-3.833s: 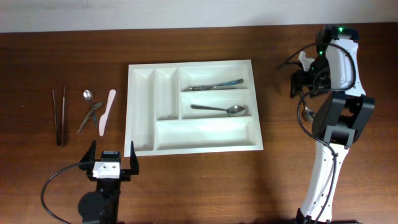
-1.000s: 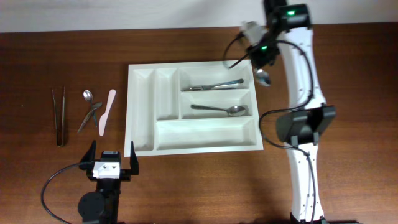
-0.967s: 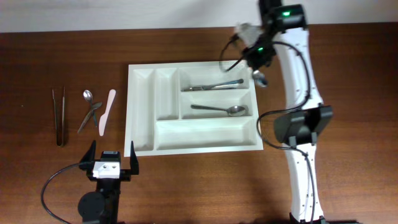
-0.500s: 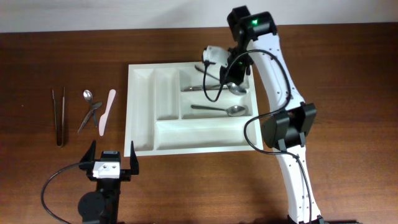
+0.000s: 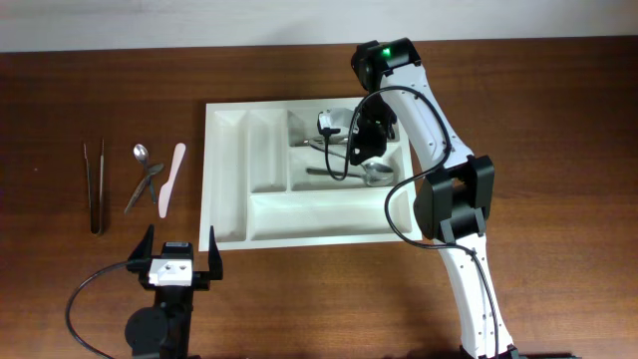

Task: Pack container
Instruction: 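Carry the knife over the tray and release it in the middle compartment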

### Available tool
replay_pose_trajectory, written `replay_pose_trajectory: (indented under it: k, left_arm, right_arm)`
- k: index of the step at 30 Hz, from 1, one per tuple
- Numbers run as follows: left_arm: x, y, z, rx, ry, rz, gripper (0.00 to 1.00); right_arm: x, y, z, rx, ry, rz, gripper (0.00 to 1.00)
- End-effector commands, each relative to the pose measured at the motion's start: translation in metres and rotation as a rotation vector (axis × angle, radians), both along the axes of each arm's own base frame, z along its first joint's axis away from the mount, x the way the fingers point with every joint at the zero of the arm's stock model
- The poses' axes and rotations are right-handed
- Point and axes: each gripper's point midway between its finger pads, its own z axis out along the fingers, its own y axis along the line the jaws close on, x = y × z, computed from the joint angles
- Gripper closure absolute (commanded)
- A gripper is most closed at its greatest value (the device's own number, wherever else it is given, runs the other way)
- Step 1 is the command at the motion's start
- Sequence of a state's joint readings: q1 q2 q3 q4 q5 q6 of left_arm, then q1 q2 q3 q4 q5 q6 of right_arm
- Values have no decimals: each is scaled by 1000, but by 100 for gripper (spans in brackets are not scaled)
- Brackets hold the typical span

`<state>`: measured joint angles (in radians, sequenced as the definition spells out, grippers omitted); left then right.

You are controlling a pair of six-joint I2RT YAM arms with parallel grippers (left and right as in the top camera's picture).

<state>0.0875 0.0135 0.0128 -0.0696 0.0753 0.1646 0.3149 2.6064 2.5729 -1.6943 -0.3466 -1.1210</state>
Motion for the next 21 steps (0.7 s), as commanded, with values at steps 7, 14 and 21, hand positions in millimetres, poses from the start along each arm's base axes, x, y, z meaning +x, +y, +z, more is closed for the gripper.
replay_pose_trajectory:
  k: [7, 14, 21]
  left_arm:
    - [0, -1, -1, 9, -2, -10, 1]
    - [0, -1, -1, 9, -2, -10, 1]
    - [0, -1, -1, 9, -2, -10, 1]
  right_arm:
    - [-2, 6, -1, 29, 7, 15, 39]
    - [34, -22, 8, -64, -94, -179, 7]
    - [100, -106, 24, -205, -233, -750, 1]
